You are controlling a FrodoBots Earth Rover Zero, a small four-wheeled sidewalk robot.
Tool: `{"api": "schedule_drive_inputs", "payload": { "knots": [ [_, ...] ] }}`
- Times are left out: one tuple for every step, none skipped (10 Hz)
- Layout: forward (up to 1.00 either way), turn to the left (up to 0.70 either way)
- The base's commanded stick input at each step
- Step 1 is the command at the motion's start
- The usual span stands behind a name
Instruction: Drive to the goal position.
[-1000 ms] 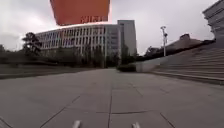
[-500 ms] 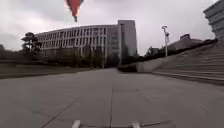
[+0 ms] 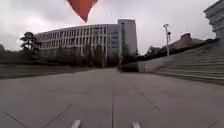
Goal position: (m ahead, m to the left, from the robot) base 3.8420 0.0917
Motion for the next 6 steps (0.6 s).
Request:
{"api": "schedule_drive_inputs", "payload": {
  "knots": [
    [0.7,0.0],
    [0.7,0.0],
    [0.7,0.0],
    [0.7,0.0],
    [0.7,0.0],
    [0.7,0.0]
  ]
}}
